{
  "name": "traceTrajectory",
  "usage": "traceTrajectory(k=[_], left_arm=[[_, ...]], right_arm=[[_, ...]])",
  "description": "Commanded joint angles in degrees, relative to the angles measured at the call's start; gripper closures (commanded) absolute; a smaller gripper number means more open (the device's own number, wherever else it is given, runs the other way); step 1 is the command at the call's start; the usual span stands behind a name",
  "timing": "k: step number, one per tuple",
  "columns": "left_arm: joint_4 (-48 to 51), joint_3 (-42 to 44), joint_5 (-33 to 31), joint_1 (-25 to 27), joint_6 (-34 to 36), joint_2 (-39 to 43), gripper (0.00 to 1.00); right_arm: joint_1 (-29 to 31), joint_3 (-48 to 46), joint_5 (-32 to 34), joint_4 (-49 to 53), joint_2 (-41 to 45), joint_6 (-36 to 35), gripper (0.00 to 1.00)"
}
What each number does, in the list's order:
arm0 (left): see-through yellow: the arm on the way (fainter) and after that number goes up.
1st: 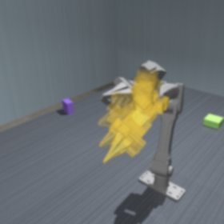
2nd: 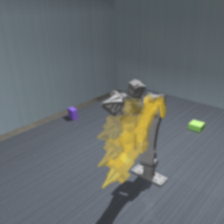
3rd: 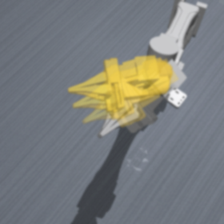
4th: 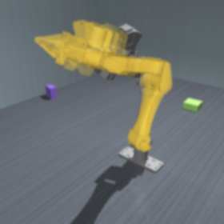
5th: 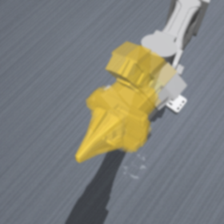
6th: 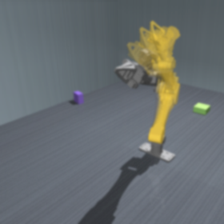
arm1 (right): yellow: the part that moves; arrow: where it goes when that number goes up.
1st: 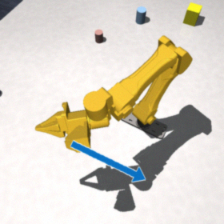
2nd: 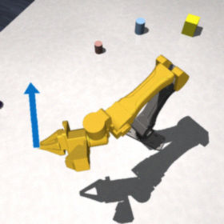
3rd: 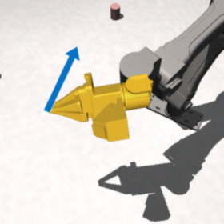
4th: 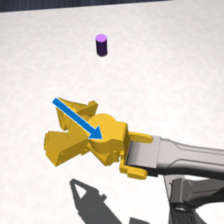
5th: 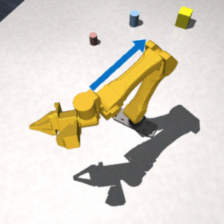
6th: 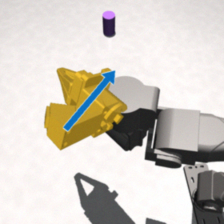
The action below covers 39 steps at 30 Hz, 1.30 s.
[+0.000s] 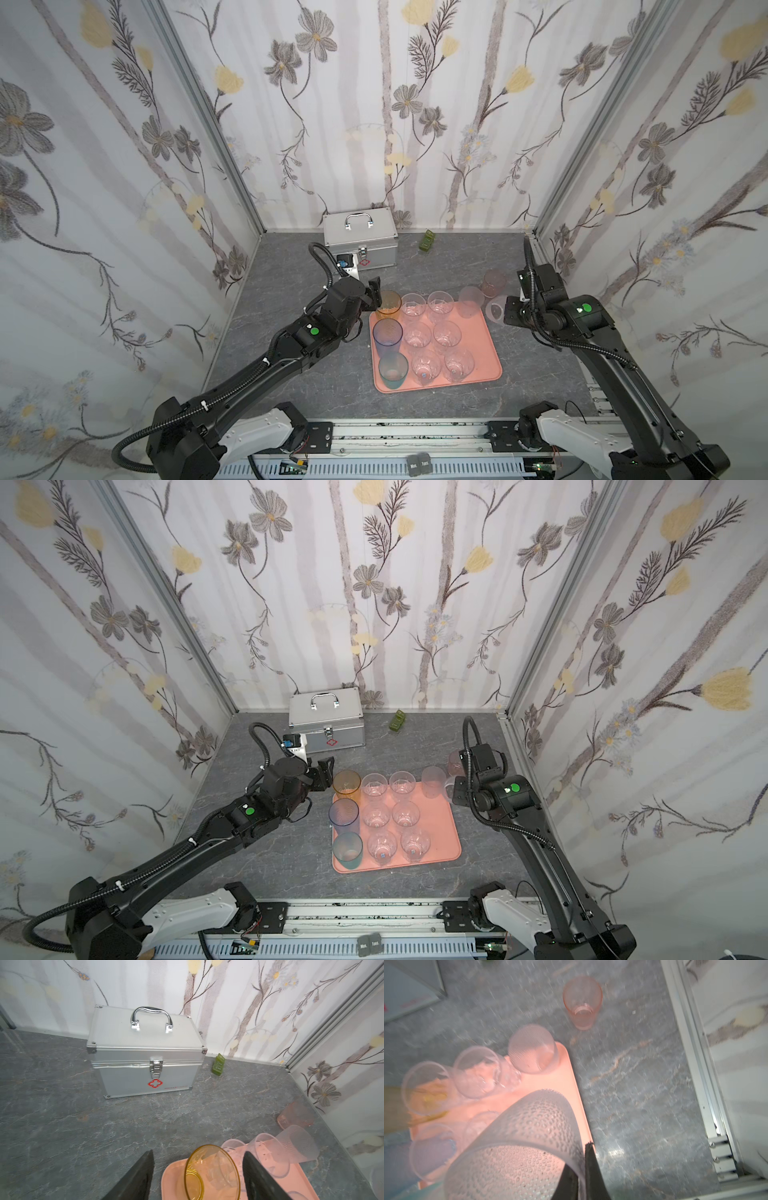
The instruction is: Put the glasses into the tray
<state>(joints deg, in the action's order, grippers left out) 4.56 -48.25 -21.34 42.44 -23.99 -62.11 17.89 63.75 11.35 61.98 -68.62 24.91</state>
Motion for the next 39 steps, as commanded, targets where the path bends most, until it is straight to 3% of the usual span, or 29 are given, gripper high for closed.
traceTrajectory(k=[1, 13, 24, 33, 39], left_arm=[[-7.18, 2.55, -0.49, -0.59, 1.06, 0.45, 0.29], [-8.61, 6.47, -0.25, -0.86, 0.61, 0.77, 0.28], [-8.96, 7.29, 0.2, -1.13, 0.86, 0.41, 0.28], [-9.22, 7.14, 0.45, -1.54, 1.03, -0.28, 0.28], [-9.21, 6.08, -0.41, -1.83, 3.74, -0.08, 0.27]], right_arm=[[-0.75, -4.48, -4.23, -0.54, -0.72, -1.43, 0.99], [-0.75, -6.27, -5.37, -12.71, -16.75, -3.37, 0.97], [-0.75, -6.12, -5.48, -17.66, -25.75, -4.23, 0.95], [-0.75, -3.72, -5.85, -15.61, -25.01, -4.78, 0.72], [-3.61, 6.51, -6.4, -11.89, -20.3, -4.55, 0.63]])
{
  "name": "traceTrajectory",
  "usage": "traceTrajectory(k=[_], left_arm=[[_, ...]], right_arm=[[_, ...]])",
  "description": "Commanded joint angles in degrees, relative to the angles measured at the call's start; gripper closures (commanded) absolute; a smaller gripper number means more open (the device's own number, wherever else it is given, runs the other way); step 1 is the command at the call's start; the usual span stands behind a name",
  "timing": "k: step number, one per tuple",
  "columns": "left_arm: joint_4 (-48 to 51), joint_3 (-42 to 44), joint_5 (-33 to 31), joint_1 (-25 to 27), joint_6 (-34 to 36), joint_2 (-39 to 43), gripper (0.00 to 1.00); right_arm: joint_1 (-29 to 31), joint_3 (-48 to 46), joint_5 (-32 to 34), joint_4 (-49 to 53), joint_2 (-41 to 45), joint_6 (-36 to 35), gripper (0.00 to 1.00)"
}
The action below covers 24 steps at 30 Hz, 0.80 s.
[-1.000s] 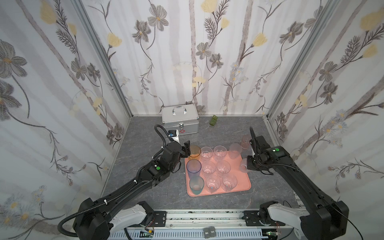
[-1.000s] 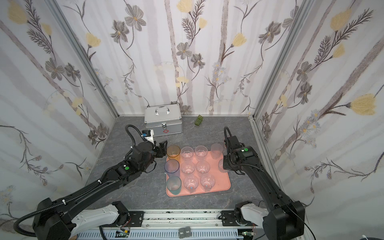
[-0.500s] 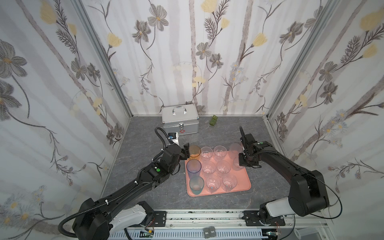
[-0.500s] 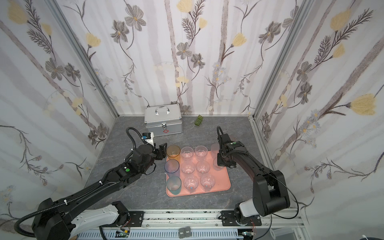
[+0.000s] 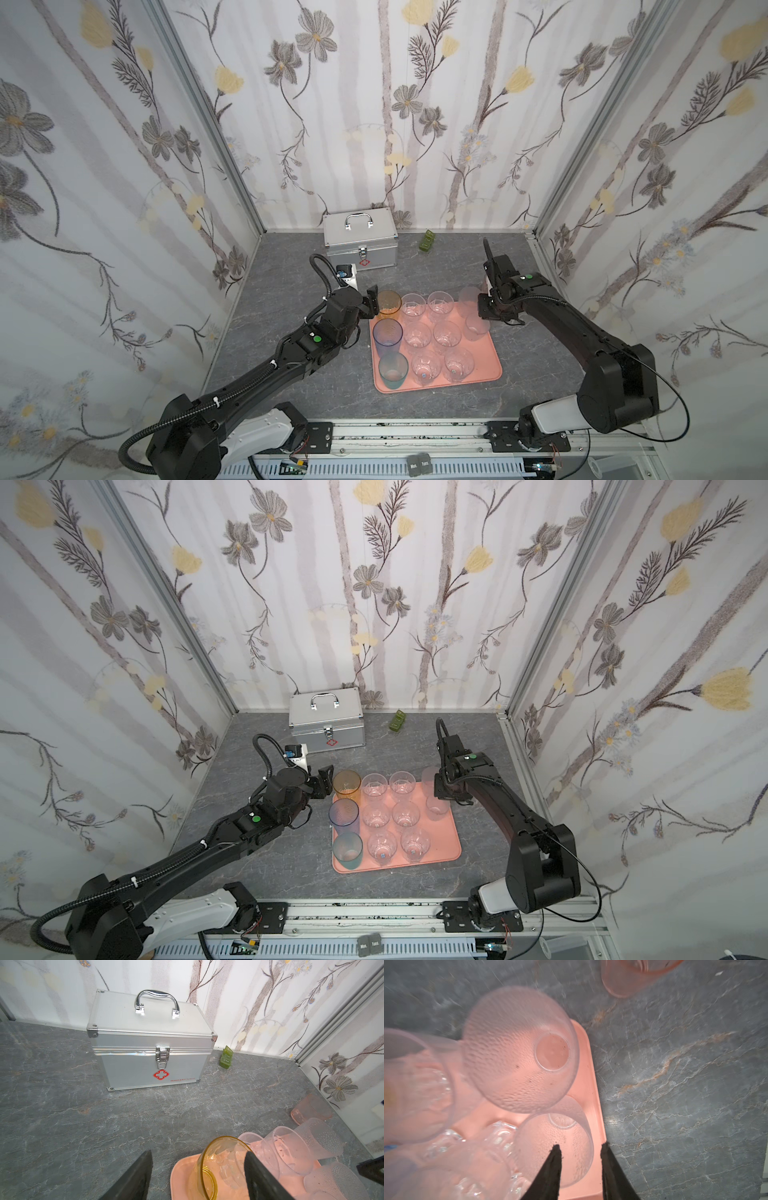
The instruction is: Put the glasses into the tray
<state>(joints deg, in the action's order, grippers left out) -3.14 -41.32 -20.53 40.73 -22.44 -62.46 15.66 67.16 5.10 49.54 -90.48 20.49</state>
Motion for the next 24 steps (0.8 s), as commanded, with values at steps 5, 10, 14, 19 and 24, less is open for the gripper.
traceTrajectory(k=[5, 10, 14, 19, 24], left_arm=[[-2.24, -3.9, -1.06, 3.12, 11.5, -1.96, 0.23], [-4.95, -3.93, -2.14, 8.37, 18.78, -4.25, 0.19], [-9.65, -0.44, -0.94, 9.57, 20.69, -2.52, 0.19], [-12.68, 1.9, 0.83, 9.8, 22.1, -0.85, 0.19], [-12.69, 1.95, 0.46, 9.74, 22.24, -0.39, 0.19]], right_arm=[[-10.55, 5.99, -3.36, -9.88, 0.79, 4.29, 0.56], [-18.19, 6.69, -7.81, -19.61, -6.48, 9.41, 0.52], [-19.55, 8.59, -8.51, -20.81, -12.28, 9.7, 0.54], [-19.69, 8.48, -9.58, -22.51, -16.85, 9.99, 0.61], [-19.67, 7.05, -10.01, -24.52, -19.43, 10.27, 0.68]])
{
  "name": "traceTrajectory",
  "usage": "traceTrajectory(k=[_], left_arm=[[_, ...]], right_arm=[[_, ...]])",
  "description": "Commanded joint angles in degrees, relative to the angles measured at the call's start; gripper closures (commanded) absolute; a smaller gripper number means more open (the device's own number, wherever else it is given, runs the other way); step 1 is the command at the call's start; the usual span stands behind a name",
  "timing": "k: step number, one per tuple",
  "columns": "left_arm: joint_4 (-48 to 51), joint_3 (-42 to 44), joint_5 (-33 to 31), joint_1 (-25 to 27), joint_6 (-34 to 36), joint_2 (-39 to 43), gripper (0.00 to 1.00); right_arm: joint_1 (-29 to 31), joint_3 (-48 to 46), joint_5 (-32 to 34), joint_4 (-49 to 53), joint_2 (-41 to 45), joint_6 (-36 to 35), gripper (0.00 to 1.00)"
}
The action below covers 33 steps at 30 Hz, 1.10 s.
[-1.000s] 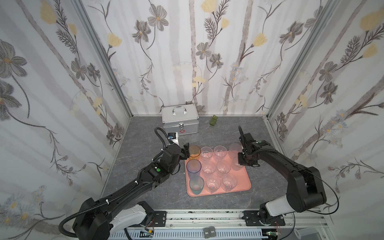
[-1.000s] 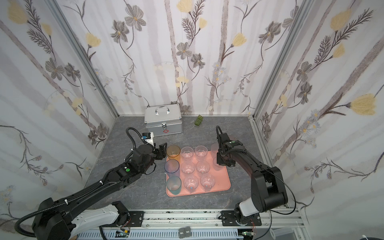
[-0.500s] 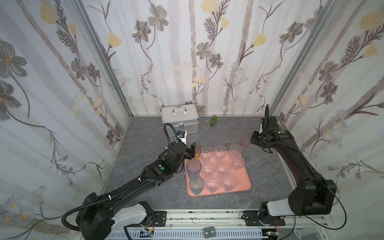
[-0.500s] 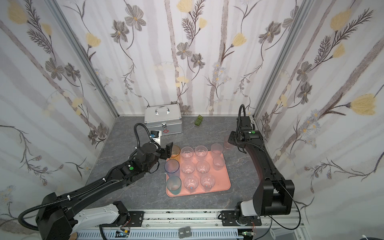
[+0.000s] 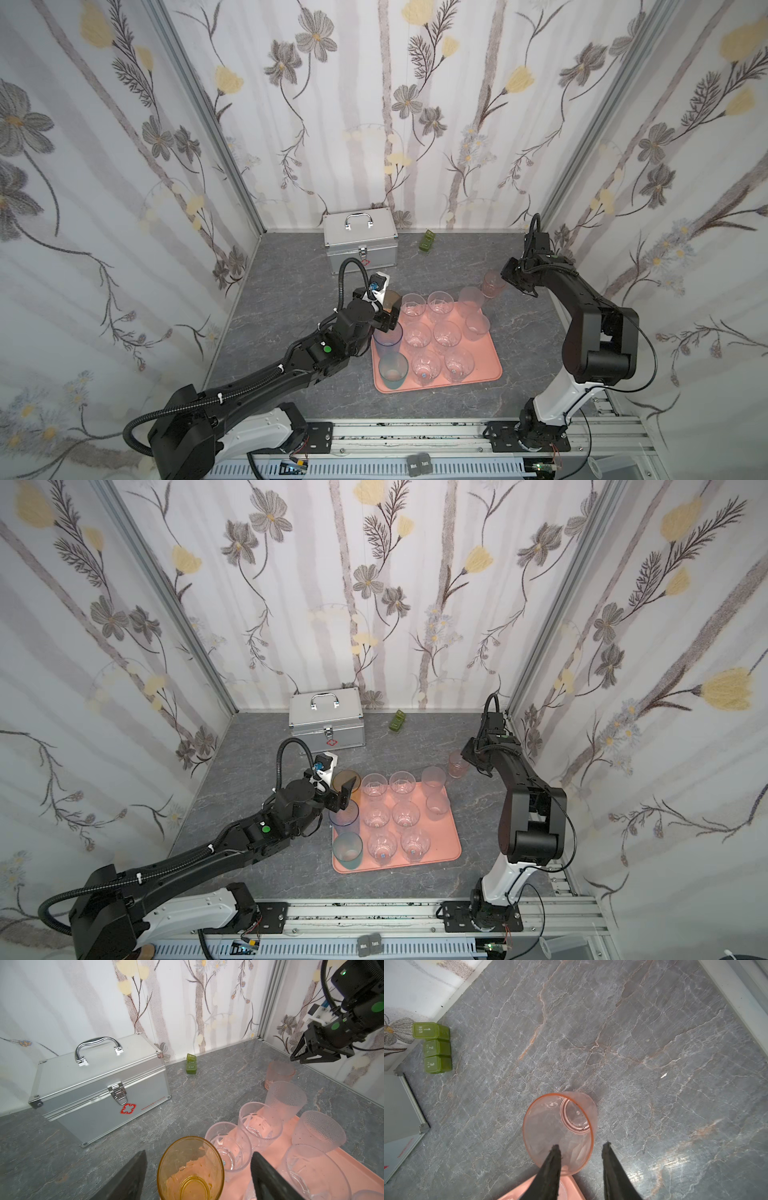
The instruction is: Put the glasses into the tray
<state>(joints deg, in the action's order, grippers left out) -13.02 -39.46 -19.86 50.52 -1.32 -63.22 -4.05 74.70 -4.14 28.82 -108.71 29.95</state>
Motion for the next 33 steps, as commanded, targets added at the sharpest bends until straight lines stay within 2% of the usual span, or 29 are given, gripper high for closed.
traceTrajectory(k=[1, 12, 17, 22, 27, 33], left_arm=[[-2.8, 0.18, -0.35, -0.05, 1.14, 0.39, 0.19], [-2.89, 0.09, 0.07, 0.04, 0.99, 0.12, 0.2], [-2.94, -0.04, -0.02, 0.02, 1.24, 0.18, 0.2], [-3.2, -0.3, -1.13, 0.06, 2.08, 0.31, 0.19], [-3.95, -1.03, -3.41, -0.28, 3.62, 0.12, 0.19], [-4.47, -1.83, -1.35, -3.85, 2.42, 0.91, 0.18]], right_arm=[[0.1, -0.67, -0.83, -4.06, -1.57, 0.77, 0.69], [0.1, -1.64, -0.95, -5.88, -5.61, 0.54, 0.85], [0.54, -2.84, -0.05, -4.89, -3.04, -0.63, 0.95], [1.3, -5.59, 2.52, -1.49, 5.22, -2.43, 0.98], [3.63, -10.2, 6.46, 4.06, 18.34, -3.07, 0.98], [5.89, -14.93, 11.89, 15.29, 33.85, -2.57, 0.98]])
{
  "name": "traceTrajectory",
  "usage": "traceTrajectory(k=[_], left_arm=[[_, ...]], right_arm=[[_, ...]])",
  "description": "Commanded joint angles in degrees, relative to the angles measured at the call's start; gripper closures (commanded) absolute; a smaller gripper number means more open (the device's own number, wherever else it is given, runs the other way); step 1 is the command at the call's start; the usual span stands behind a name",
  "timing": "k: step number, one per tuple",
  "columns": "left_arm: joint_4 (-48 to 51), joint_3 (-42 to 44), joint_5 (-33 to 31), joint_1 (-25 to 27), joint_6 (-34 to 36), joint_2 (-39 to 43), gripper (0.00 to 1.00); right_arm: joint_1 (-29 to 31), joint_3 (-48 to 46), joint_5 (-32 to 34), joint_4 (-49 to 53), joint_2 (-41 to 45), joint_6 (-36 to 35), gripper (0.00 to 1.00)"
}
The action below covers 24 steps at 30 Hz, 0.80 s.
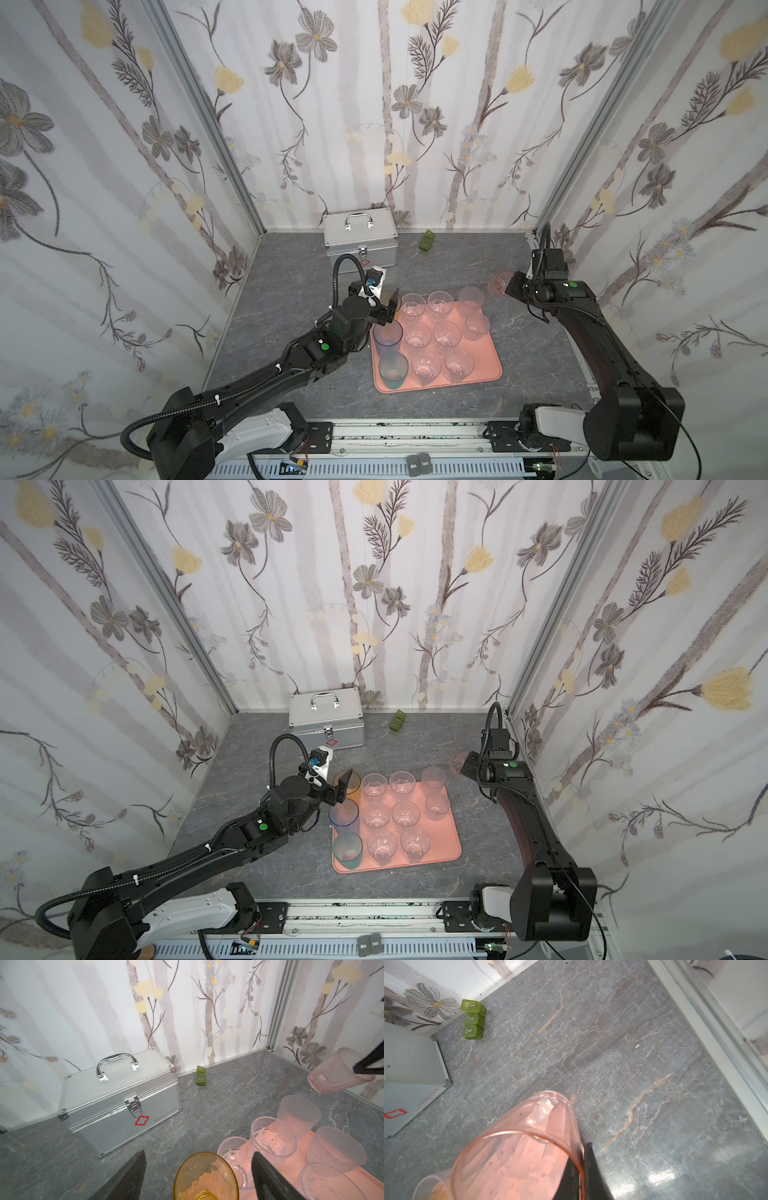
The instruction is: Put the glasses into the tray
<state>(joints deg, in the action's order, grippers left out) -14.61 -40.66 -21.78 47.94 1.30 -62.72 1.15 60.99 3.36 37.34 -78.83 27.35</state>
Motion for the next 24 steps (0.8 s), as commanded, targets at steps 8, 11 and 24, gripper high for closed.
traceTrajectory(k=[8, 11, 24], left_arm=[[-3.65, 0.61, 4.25, -4.09, -3.81, -0.04, 0.18], [-4.18, 1.78, 4.71, -4.13, -4.92, 0.14, 0.18], [-4.81, 4.62, 4.66, -4.35, -5.86, 2.04, 0.18]], right_arm=[[4.76, -6.75, 5.87, 22.78, 17.6, 4.53, 1.0], [7.82, -8.83, 5.79, 27.02, 18.73, 5.96, 1.0], [22.77, -15.03, 4.82, 22.72, 12.28, 12.75, 1.0]])
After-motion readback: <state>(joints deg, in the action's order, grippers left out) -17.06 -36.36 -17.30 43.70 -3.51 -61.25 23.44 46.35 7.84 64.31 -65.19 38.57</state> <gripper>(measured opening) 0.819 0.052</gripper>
